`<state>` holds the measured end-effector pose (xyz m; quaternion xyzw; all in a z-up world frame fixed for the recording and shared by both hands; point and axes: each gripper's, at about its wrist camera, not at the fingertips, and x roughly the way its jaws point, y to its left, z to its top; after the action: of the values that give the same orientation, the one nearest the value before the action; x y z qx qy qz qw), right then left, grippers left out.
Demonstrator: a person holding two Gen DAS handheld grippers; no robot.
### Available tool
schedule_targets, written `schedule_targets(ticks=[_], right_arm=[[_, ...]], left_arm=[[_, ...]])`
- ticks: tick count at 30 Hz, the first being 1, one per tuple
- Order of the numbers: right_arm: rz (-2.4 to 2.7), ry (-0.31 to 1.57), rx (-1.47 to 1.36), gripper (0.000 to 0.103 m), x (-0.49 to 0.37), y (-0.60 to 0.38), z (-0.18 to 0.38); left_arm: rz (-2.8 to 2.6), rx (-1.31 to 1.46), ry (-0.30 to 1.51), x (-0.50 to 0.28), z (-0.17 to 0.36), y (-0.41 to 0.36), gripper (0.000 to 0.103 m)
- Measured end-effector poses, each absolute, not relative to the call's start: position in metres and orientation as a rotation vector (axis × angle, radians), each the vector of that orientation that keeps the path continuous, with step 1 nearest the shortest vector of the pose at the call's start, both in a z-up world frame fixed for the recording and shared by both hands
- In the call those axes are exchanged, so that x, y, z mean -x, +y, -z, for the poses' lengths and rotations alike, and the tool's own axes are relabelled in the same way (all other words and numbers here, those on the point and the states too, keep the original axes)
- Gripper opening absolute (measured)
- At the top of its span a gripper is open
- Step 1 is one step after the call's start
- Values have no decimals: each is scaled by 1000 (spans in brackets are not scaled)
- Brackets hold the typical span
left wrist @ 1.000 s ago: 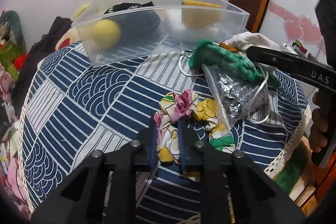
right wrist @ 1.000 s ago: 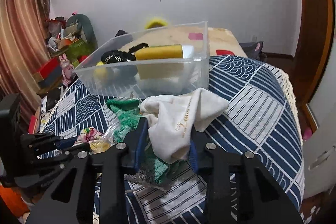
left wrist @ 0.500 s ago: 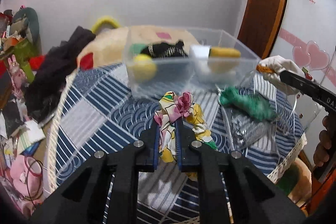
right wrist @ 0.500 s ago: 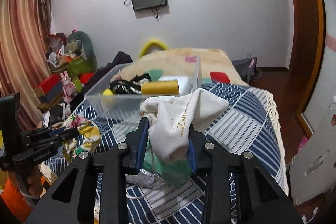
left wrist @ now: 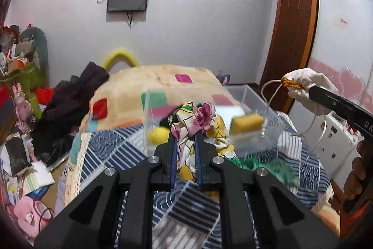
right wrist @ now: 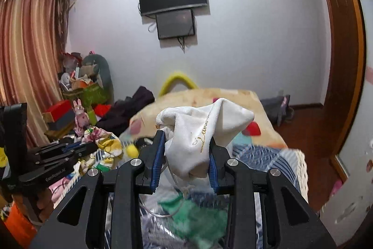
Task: Organize soft objects
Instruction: 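Drop floral cloth into box with left tool while right tool drops white bag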
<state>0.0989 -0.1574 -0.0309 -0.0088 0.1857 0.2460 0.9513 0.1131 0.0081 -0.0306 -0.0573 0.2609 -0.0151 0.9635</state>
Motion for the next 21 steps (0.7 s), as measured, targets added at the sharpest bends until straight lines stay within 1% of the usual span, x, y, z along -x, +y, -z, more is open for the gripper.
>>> schedule_targets(ticks=[7,13,21], right_arm=[[-527,356,12,30,-120,-132,25],[-546,392,44,30,-142,-105,35],[-534,544,60,30,-174,-92,68]], left_arm=[[11,138,509,-138,18,20,12],[-15,122,524,-167,19,23,12],[-4,136,586,-211,41,21,12]])
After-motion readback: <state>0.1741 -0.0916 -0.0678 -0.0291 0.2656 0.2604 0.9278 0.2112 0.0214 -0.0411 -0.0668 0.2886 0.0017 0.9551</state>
